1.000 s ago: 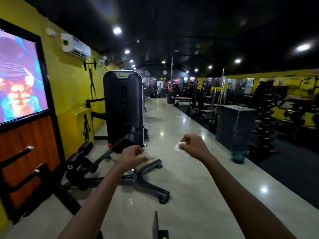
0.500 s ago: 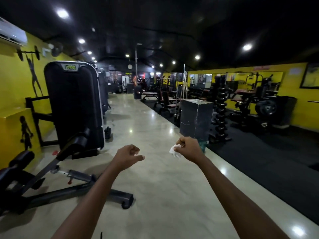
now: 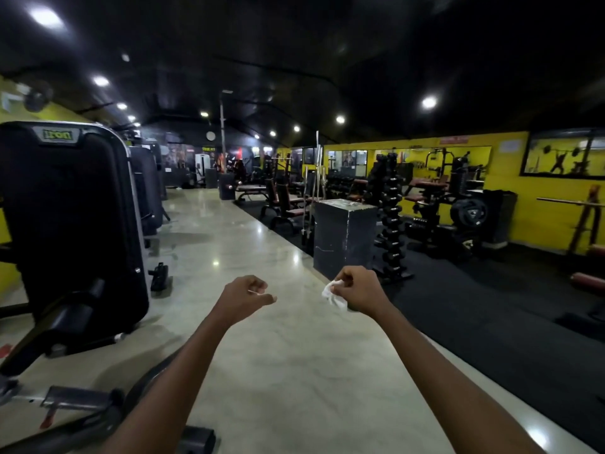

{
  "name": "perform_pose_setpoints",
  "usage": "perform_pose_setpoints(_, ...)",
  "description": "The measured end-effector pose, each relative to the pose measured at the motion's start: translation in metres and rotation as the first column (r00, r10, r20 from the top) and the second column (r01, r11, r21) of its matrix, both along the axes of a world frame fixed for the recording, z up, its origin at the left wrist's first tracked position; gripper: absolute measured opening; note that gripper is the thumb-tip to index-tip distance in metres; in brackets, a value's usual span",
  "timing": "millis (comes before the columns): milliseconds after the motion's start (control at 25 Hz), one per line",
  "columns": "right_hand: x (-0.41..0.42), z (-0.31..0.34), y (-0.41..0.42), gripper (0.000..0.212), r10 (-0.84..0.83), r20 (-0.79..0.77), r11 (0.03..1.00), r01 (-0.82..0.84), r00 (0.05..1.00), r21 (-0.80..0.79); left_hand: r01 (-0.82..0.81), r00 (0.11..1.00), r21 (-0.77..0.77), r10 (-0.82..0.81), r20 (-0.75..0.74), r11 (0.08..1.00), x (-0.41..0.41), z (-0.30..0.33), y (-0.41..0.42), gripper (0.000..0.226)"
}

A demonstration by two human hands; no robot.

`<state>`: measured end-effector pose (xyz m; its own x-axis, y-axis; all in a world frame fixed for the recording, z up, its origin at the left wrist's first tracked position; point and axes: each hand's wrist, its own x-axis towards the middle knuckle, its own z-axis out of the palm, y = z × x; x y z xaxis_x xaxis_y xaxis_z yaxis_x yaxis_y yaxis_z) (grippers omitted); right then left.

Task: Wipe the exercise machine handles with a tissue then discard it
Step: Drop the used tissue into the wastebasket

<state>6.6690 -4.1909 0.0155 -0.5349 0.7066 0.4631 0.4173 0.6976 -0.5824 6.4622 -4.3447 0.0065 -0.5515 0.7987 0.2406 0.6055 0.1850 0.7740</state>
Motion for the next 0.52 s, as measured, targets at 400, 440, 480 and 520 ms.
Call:
perform_pose_setpoints(400,-0.044,-0.024,0.204,0.002,-0.068,-0.042,0.996,0.065,0.997,-0.055,0.062,0.998,-0.058,-0.063,-0.011,0.996,-0.052,-0.018,0.211,0.034)
perform_pose_setpoints(440,-0.047,-0.026,0.231,0.001,-0.071,-0.050,0.996,0.068,0.996,-0.058,0.068,0.998,-0.050,-0.068,-0.007,0.996,-0.057,-0.019,0.239,0.034)
perform_pose_setpoints(480,-0.051,-0.027,0.260,0.002,-0.072,-0.052,0.996,0.069,0.996,-0.057,0.073,0.997,-0.044,-0.074,-0.005,0.996,-0.061,-0.020,0.267,0.033)
perform_pose_setpoints(520,-0.054,-0.025,0.290,0.003,-0.071,-0.039,0.996,0.070,0.997,-0.047,0.074,0.997,-0.036,-0.075,-0.010,0.997,-0.064,-0.019,0.297,0.032)
